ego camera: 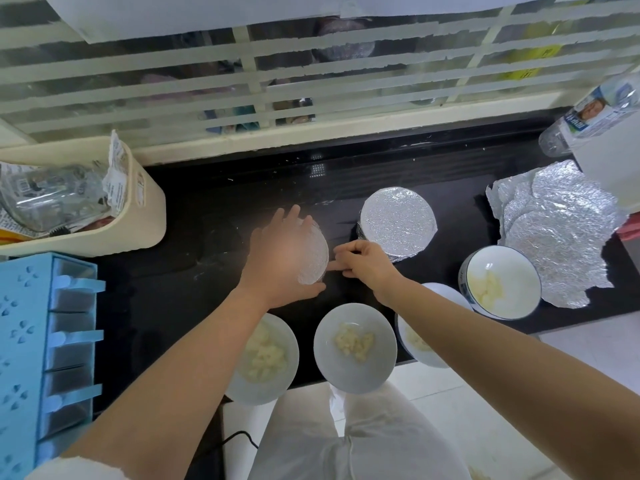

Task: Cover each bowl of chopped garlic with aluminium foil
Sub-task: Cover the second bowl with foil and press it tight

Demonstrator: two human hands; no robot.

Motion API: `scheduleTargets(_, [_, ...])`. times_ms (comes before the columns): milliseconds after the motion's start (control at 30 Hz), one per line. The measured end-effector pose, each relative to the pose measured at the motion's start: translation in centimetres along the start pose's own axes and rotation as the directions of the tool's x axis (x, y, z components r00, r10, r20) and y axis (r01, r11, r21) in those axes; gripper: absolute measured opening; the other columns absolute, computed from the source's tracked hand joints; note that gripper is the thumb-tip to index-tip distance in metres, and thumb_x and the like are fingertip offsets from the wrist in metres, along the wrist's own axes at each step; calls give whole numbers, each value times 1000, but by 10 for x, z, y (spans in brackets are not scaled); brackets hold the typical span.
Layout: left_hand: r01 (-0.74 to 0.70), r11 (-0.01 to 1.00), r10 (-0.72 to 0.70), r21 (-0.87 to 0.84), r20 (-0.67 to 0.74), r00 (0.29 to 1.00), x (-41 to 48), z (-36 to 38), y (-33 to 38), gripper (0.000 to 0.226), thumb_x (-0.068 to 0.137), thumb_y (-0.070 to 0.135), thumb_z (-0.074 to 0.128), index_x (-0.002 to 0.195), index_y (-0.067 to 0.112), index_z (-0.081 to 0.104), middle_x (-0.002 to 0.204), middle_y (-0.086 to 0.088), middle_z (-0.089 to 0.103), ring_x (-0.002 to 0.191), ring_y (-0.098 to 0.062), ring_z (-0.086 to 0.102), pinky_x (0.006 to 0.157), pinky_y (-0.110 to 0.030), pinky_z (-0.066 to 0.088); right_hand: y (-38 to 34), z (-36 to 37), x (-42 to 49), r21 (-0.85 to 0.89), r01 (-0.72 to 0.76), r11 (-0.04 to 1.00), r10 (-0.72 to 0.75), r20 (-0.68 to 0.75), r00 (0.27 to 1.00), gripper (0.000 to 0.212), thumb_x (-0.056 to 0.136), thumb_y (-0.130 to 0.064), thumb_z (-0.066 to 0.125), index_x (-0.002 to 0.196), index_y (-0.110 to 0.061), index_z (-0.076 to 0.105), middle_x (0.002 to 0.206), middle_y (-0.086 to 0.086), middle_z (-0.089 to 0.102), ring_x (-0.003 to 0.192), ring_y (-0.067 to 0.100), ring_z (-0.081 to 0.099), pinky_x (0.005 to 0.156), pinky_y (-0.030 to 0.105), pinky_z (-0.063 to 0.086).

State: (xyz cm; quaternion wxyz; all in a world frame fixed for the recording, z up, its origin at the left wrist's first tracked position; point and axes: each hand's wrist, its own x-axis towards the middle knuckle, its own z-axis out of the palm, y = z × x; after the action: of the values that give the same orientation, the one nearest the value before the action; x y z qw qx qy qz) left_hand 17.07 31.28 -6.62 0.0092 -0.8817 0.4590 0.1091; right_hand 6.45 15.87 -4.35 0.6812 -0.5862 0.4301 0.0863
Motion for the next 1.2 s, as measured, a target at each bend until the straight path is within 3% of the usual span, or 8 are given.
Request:
scheduleTargets(133, [-2, 999, 1, 37, 19, 1000, 0, -6, -4, 134, 55, 101, 29, 157, 19, -3, 165, -9, -10, 151, -34, -9, 116, -66, -1, -4, 2, 0, -26, -16, 1000, 17, 9, 1000, 19, 91, -5, 55, 110, -7, 58, 90, 10, 72, 84, 11, 67, 73, 21, 51])
scheduleTargets(300, [147, 989, -149, -31, -39, 988, -5, -14, -5, 126, 62, 99, 7, 158, 18, 8, 165, -12, -1, 152, -32, -2, 117, -65, 1, -3, 2, 1, -47, -24, 999, 25, 21, 999, 19, 90, -2, 53, 108, -9, 57, 85, 5, 72, 87, 13, 66, 77, 23, 51])
scheduleTargets(400, [307, 947, -315, -101, -77, 946, -4, -19, 14, 121, 65, 97, 19, 156, 17, 16, 163, -15, 7, 149, -36, 11, 115, -64, 11, -3, 2, 2, -52, -18, 998, 19, 8, 1000, 20, 91, -2, 52, 110, -8, 57, 84, 5, 70, 84, 14, 66, 76, 24, 52])
scheduleTargets(533, [501, 842, -503, -199, 44, 863, 4, -15, 45, 125, 65, 93, 44, 156, 18, 3, 163, -12, 0, 148, -37, 8, 113, -63, 18, -1, 3, 3, -58, -30, 998, 29, -26, 999, 26, 93, -2, 45, 116, -4, 57, 92, 10, 66, 80, 14, 64, 75, 25, 53])
scheduleTargets(767, [443, 888, -452, -125, -50, 891, -7, -1, 33, 128, 62, 91, 47, 156, 14, 8, 161, -13, 15, 145, -36, 18, 104, -58, 31, 6, 6, 1, -38, -76, 996, 80, 114, 990, 24, 93, 0, 44, 113, -12, 50, 101, 13, 70, 88, 17, 66, 77, 27, 53])
scheduleTargets(933, [399, 912, -408, -97, -97, 908, -9, 6, 26, 120, 61, 80, 60, 153, 14, 19, 155, -14, 28, 138, -38, 31, 96, -58, 39, 10, 7, 12, -460, 262, 848, -262, 65, 963, 35, 85, -4, 62, 117, -13, 56, 110, 6, 65, 95, 21, 63, 91, 33, 49])
scheduleTargets(1067, [388, 917, -397, -99, -101, 912, -10, 6, 25, 118, 60, 81, 50, 152, 14, 21, 153, -14, 31, 136, -38, 33, 94, -58, 40, 8, 9, 15, -559, 441, 702, -391, 215, 895, 57, 80, -1, 64, 133, -17, 49, 127, 2, 60, 107, 19, 59, 93, 36, 50])
scheduleTargets(1200, [374, 921, -386, -111, -115, 915, -11, 6, 24, 114, 61, 82, 36, 152, 15, 24, 153, -13, 32, 136, -37, 34, 95, -58, 40, 10, 10, 19, -582, 474, 661, -422, 234, 876, 49, 83, -6, 65, 130, -16, 54, 120, 1, 66, 113, 17, 59, 96, 37, 49])
